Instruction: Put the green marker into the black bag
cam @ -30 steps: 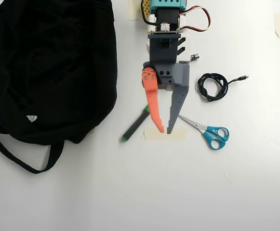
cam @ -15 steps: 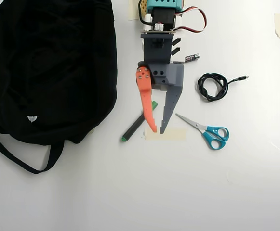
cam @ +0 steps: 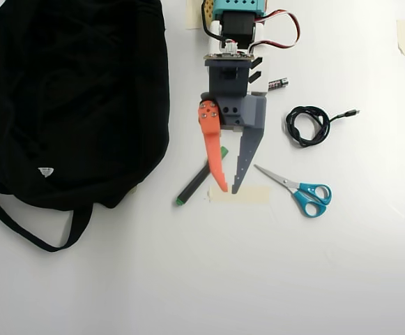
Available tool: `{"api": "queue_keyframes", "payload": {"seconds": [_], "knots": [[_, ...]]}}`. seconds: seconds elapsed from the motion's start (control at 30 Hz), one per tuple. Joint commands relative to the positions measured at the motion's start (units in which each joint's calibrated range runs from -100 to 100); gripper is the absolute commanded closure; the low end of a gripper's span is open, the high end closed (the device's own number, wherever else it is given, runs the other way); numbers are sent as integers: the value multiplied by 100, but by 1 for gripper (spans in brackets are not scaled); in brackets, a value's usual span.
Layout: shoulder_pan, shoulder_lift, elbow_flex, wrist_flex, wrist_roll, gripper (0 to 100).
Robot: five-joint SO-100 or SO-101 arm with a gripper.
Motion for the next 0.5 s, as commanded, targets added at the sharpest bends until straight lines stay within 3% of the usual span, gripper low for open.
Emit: {"api": "queue_keyframes", "payload": {"seconds": [0.0, 0.47], "knots": [[-11, -137, -183, 688, 31, 98], [-26, -162, -264, 2885, 31, 98]]}}
